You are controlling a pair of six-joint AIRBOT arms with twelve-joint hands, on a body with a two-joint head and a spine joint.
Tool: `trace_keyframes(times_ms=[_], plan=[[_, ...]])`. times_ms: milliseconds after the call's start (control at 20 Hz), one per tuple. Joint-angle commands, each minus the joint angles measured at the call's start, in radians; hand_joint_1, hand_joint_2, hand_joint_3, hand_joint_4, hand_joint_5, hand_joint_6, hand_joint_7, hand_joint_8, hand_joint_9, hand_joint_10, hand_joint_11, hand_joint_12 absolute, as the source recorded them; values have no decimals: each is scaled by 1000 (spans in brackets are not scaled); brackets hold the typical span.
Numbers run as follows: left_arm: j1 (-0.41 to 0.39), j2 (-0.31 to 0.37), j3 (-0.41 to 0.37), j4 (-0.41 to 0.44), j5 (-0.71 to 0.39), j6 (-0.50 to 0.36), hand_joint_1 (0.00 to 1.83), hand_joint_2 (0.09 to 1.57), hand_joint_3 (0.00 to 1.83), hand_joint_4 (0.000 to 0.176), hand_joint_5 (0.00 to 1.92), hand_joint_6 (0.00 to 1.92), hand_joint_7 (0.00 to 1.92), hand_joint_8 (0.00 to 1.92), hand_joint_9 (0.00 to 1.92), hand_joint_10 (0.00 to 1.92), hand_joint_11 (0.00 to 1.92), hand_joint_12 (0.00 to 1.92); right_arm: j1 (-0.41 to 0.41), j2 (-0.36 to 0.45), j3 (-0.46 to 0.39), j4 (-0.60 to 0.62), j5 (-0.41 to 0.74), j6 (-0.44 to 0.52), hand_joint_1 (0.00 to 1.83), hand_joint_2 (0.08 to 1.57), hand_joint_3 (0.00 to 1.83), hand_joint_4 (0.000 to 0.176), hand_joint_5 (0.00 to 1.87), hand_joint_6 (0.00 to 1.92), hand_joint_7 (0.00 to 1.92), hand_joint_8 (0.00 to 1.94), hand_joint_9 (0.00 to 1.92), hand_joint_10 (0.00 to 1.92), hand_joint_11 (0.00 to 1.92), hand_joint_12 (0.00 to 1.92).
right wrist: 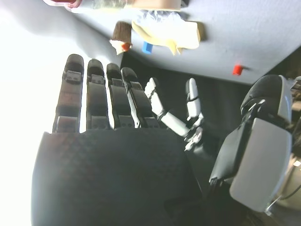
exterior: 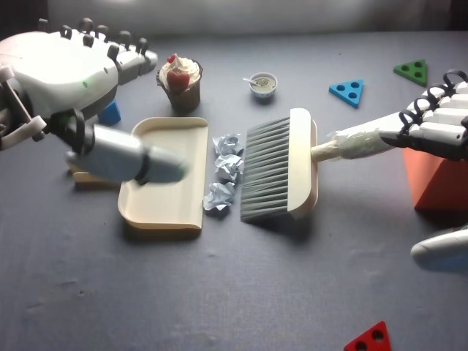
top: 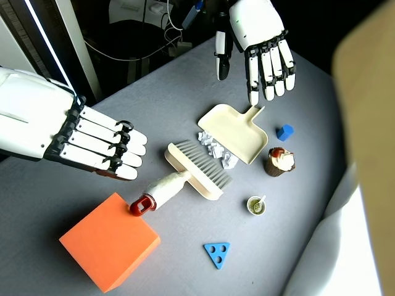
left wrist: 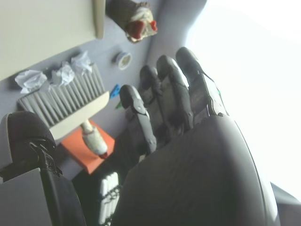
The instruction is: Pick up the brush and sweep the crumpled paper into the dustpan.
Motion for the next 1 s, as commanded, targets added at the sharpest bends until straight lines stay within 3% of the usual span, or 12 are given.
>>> trace_keyframes(times_ms=[0,100,350,550,650,800,850,950], plan=[[-17,-4,2,37,-64,1,0,854,12,0,129,3,166,2,174,7,161,69,-9,6,-6,-7,-111,-43,0,896,2,0,81,1,91,1,78,2,54,61],[-21,-6,-1,33,-68,4,0,850,6,0,122,0,146,0,155,0,155,61,-49,-7,-14,-7,-141,-120,0,899,1,0,93,2,99,2,85,2,61,53],[-20,-5,1,23,-64,39,0,873,15,0,100,0,129,0,145,0,149,47,-49,-8,-17,8,-148,-120,0,894,0,0,81,1,92,2,73,5,48,37],[1,-10,17,41,-59,54,509,915,12,0,18,0,66,1,98,2,127,29,-43,-8,-28,8,-154,-138,0,901,2,0,95,5,111,8,103,14,89,46],[29,-23,44,113,-72,-14,720,918,6,0,2,0,27,0,91,1,149,36,-43,-7,-30,8,-161,-145,0,900,2,0,101,0,130,1,121,0,102,25],[45,-57,112,194,-14,-82,810,933,7,0,6,2,36,10,99,6,158,37,-46,-6,-30,8,-172,-157,0,892,0,0,107,2,128,0,123,1,99,19],[68,-71,136,224,-21,-128,858,939,7,14,46,15,50,12,97,4,141,29,-46,-6,-30,8,-173,-161,0,889,0,0,103,0,127,0,125,2,105,21],[109,-88,158,239,-71,-190,879,931,0,59,212,15,135,8,123,4,164,36,-45,-6,-30,8,-181,-163,0,895,0,0,106,1,134,2,129,2,107,20]])
